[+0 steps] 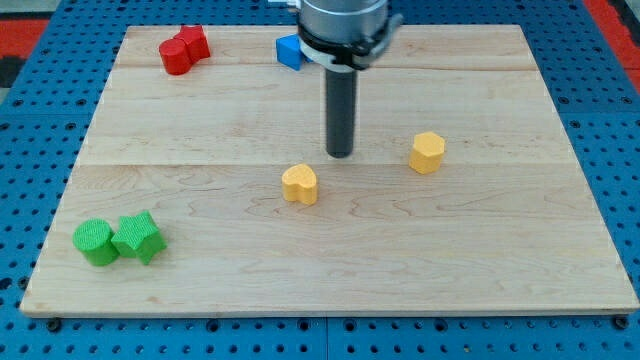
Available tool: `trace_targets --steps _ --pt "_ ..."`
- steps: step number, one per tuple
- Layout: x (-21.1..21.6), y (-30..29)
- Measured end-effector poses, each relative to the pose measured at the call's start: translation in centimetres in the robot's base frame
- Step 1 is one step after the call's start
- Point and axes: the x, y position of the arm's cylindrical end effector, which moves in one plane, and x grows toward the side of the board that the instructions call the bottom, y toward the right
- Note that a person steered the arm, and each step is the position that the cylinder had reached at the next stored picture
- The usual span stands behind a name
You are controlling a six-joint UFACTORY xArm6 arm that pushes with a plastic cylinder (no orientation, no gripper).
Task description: Make your arm diagonally to the right bottom of the red circle
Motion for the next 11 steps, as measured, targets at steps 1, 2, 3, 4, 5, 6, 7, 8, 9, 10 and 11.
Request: trace_targets --steps 1,2,3,4,5,6,7,8,9,10,11 --pt "-3.8 0.8" --pt "-5.2 -3.8" --pt "-6.1 -10.0" --pt "-6.6 -10.7" --pt "-6.6 -10.9" --pt "-6.7 -13.3" --pt "-6.7 -13.5" --pt "-6.7 -14.2" --pt "-7.1 -15.7" --pt "-8.6 -15.5" --pt "-10.7 -15.3"
